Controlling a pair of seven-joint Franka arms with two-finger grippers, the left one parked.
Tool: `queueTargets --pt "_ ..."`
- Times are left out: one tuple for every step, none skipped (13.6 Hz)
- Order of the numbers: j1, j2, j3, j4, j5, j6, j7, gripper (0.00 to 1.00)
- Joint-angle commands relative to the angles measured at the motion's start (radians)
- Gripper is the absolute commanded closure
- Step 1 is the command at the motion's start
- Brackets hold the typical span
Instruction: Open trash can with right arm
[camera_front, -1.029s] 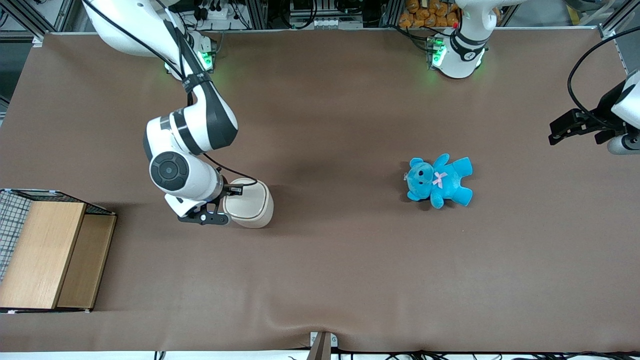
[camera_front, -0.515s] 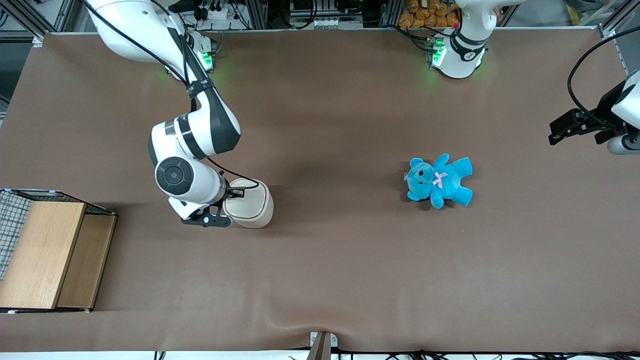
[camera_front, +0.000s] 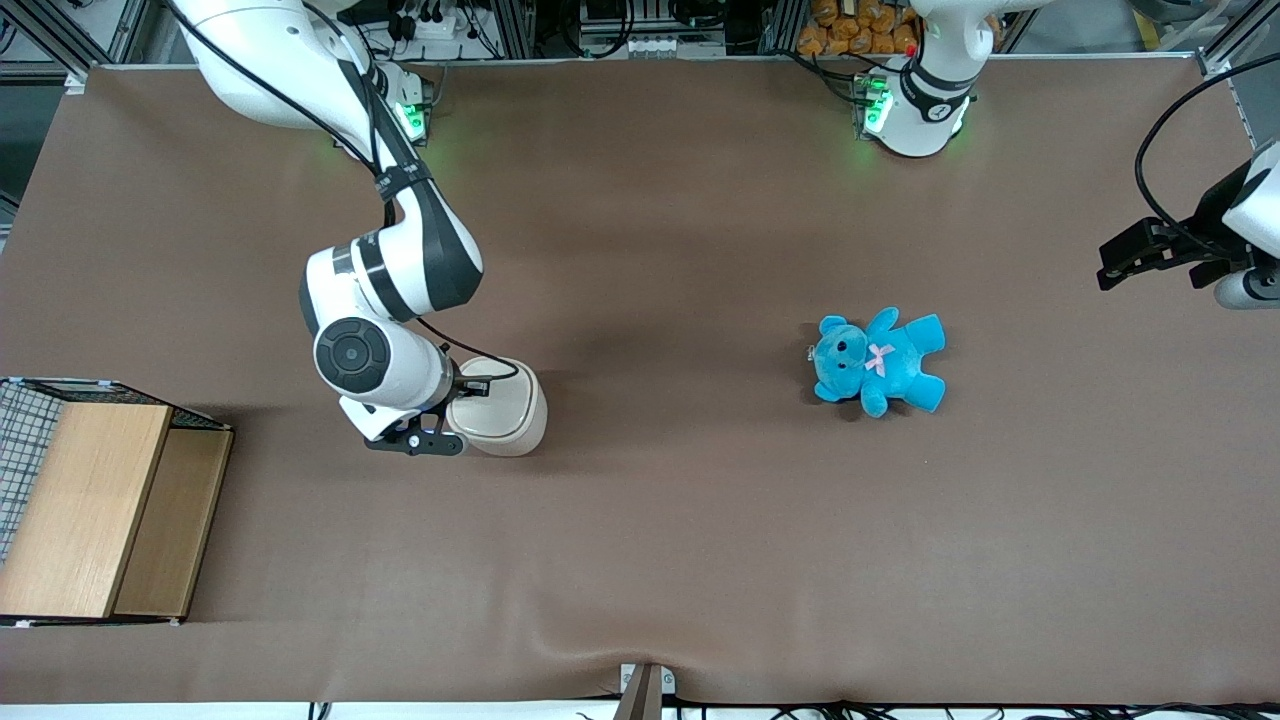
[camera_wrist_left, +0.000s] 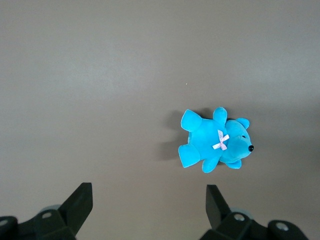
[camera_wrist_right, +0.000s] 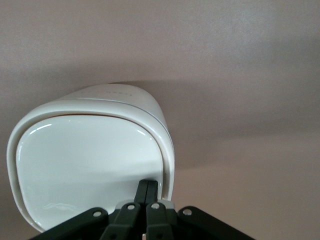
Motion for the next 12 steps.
queueTargets --pt "0.011 0.049 -0.005 0.002 0.016 0.017 0.011 1.0" --pt "0.011 0.052 -0.005 0.002 0.016 0.017 0.011 1.0" --pt "0.012 0.053 -0.005 0.002 0.016 0.017 0.011 1.0" --pt "0.012 0.053 -0.005 0.002 0.016 0.017 0.011 1.0" --pt "0.011 0.053 -0.005 0.002 0.016 0.017 0.011 1.0" --pt "0.009 0.049 -0.005 0.002 0.016 0.014 0.011 1.0" --pt "0.009 0.037 -0.005 0.004 0.016 0.006 0.011 1.0" --pt "0.008 0.02 -0.005 0.004 0.016 0.0 0.013 1.0" --pt "0.002 -0.002 -0.005 0.004 0.016 -0.014 0.011 1.0" --pt "-0.002 -0.026 -0.005 0.004 0.016 -0.027 0.011 1.0" --pt "-0.002 -0.049 -0.005 0.005 0.016 -0.041 0.011 1.0" --pt "-0.002 -0.069 -0.007 0.005 0.016 -0.05 0.011 1.0"
